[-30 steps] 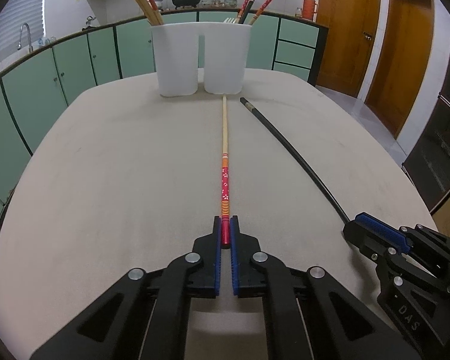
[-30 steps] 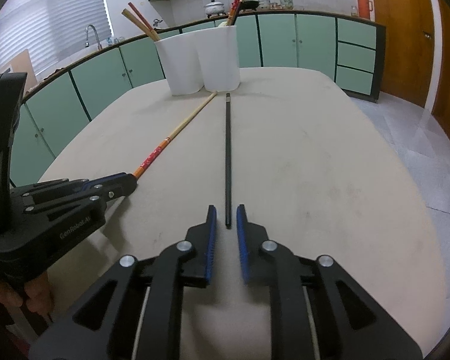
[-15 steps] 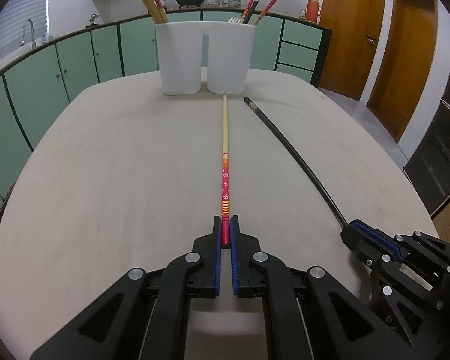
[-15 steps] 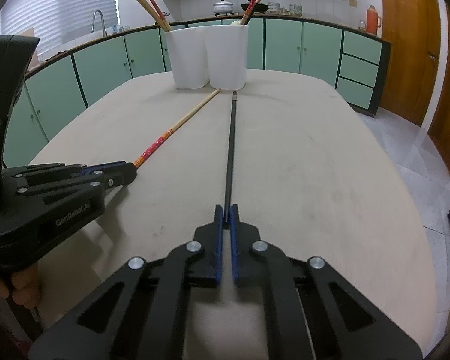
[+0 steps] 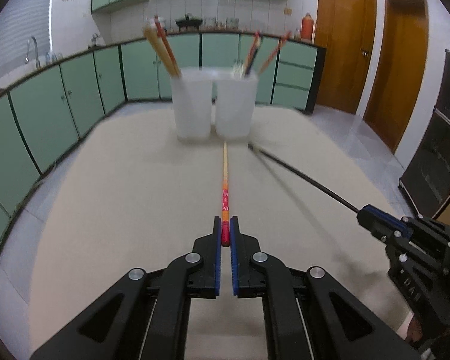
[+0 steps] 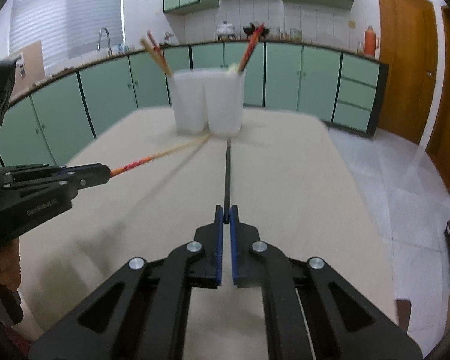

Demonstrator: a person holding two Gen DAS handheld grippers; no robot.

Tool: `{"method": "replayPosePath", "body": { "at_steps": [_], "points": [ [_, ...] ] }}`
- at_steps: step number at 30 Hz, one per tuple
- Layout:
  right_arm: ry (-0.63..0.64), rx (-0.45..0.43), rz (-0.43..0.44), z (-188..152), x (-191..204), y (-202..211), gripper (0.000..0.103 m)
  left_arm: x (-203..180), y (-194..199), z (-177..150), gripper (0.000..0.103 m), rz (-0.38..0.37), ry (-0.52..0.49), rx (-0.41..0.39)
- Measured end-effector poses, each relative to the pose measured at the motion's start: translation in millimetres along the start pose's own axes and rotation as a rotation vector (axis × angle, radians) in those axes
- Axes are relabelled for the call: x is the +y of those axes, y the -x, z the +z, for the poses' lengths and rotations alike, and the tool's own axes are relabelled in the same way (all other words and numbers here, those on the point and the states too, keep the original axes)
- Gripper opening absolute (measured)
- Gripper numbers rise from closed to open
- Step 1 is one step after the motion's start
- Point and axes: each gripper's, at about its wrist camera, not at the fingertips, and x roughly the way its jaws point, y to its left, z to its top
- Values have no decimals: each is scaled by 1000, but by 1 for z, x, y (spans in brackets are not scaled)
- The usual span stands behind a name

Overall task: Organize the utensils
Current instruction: 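Lift both held chopsticks up and lower them into the white holder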

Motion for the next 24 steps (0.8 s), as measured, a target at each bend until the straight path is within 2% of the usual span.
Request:
{"method": "replayPosePath", "body": {
  "at_steps": [6,11,17,24],
  "points": [
    [26,-99,23,42,-8,29,3,7,33,36,5,-1,-9,-105],
    [10,-137,89,81,-16,39,3,12,47,66,5,-24,-15,-175],
    [9,-103,163,128,-23,30,3,9,44,101,5,-66,-55,-197],
    [17,-51,220,167,-26,20,3,10,38,128,5,-110,-55,-179]
  ]
}}
